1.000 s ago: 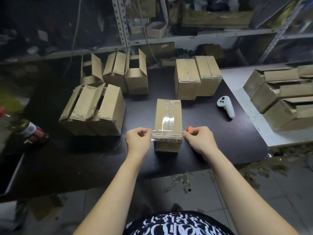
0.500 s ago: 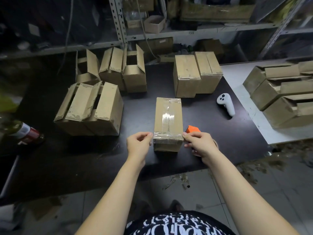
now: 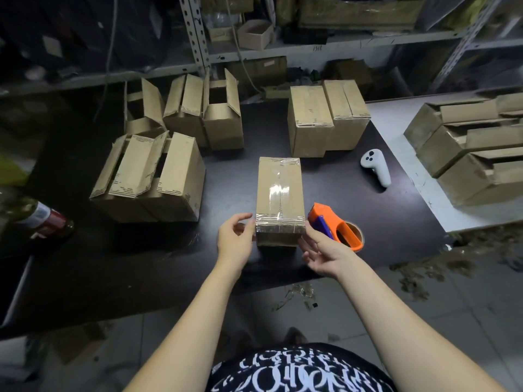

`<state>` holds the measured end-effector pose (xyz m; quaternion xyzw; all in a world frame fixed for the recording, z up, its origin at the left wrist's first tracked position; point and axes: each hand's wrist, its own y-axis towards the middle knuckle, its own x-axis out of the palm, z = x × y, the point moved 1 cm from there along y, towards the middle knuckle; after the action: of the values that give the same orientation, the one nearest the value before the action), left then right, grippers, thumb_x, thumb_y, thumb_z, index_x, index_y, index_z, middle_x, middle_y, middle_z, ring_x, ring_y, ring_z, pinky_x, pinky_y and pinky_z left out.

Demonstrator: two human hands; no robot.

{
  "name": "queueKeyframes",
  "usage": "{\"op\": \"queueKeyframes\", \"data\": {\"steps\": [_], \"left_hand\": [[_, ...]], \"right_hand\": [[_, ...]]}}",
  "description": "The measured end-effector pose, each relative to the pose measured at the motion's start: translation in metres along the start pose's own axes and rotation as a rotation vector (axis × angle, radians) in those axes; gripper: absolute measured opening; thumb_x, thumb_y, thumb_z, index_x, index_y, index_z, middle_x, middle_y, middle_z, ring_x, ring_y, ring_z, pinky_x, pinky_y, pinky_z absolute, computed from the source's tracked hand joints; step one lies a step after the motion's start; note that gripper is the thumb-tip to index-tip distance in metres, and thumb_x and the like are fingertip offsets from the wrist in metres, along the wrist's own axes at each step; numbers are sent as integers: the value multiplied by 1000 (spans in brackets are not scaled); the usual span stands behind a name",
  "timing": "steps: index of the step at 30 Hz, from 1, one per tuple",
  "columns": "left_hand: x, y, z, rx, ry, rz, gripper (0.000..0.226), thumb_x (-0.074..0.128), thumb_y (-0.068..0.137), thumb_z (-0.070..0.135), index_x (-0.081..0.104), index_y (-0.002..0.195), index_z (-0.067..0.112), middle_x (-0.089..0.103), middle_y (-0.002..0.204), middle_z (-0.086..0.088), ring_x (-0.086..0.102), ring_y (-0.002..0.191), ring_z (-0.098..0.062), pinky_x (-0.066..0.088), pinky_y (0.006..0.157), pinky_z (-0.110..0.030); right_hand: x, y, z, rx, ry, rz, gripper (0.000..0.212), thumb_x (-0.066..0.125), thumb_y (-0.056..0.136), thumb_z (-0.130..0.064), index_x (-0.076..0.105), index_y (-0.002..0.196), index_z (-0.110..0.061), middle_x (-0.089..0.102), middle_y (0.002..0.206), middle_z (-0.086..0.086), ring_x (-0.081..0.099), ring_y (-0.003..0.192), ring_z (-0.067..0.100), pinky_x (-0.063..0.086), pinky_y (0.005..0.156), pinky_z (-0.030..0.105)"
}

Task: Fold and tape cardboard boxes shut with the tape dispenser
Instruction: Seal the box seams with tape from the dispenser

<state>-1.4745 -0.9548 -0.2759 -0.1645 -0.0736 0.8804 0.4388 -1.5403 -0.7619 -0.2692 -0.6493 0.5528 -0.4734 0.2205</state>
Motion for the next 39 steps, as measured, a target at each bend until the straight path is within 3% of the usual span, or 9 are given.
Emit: {"op": "queueKeyframes", "data": {"steps": [2, 5, 8, 12, 19, 26, 29, 32, 39], "left_hand": [[-7, 1, 0, 135, 110, -5, 25, 64, 96, 6, 72, 112, 23, 72, 94, -3, 70, 89, -18, 50, 72, -13], [-18, 0, 1, 368, 275, -40, 38, 68, 89, -6, 72, 111, 24, 70, 97, 2, 68, 89, -10, 46, 69, -8], [-23, 4, 2, 569, 355, -125, 42, 73, 82, -10, 76, 110, 20, 67, 100, 5, 68, 85, -9, 48, 68, -13], [-24, 8, 3, 690, 423, -142, 37, 77, 78, -10, 80, 106, 15, 65, 106, 2, 67, 77, -12, 47, 65, -16], [-29, 10, 10, 805, 481, -256, 31, 80, 78, -10, 81, 99, 12, 67, 125, -3, 69, 77, -6, 42, 68, -7], [-24, 11, 11, 899, 502, -232, 15, 78, 83, -6, 81, 92, 6, 74, 116, -7, 70, 88, -17, 42, 76, 0], [-21, 8, 6, 920, 489, -207, 12, 77, 85, -5, 80, 92, 4, 75, 116, -8, 73, 94, -20, 53, 78, -13], [-19, 6, -2, 947, 462, -150, 13, 78, 82, -8, 80, 92, 0, 76, 113, -12, 75, 98, -23, 60, 82, -32], [-11, 0, -12, 1034, 451, -55, 11, 71, 86, -1, 78, 94, -4, 75, 114, -16, 75, 96, -26, 60, 85, -36]], "right_hand": [[-5, 3, 0, -159, -137, 59, 33, 80, 88, -19, 69, 118, -9, 78, 97, 1, 70, 91, 11, 42, 61, 22], [-12, -3, -11, -537, -383, 165, 21, 79, 88, -5, 72, 106, -13, 77, 100, 11, 73, 78, 10, 49, 61, 16], [-13, -15, -20, -875, -755, 148, 19, 76, 87, 1, 77, 100, -13, 77, 95, 2, 68, 78, -4, 45, 65, 4], [-13, -14, -16, -1069, -946, -10, 32, 76, 84, 6, 79, 94, -24, 72, 109, -4, 66, 101, -2, 47, 66, 10], [-19, -16, -20, -1157, -1046, -40, 33, 83, 80, 3, 79, 91, -28, 68, 114, -10, 66, 95, -3, 51, 73, 9], [-22, -15, -25, -1215, -1112, -48, 14, 83, 82, 0, 84, 90, -12, 69, 112, -1, 66, 85, -5, 49, 70, 4], [-19, -11, -22, -1294, -1125, -13, 9, 86, 81, -6, 84, 83, -14, 70, 104, -8, 67, 87, 1, 47, 68, 4], [-22, -3, -18, -1354, -1096, -8, 7, 85, 82, -10, 83, 82, -16, 72, 103, -10, 69, 90, 7, 50, 70, 14], [-31, 0, -14, -1399, -1055, 6, 11, 85, 80, -4, 83, 87, -13, 75, 107, -4, 72, 96, 5, 54, 84, 16]]}}
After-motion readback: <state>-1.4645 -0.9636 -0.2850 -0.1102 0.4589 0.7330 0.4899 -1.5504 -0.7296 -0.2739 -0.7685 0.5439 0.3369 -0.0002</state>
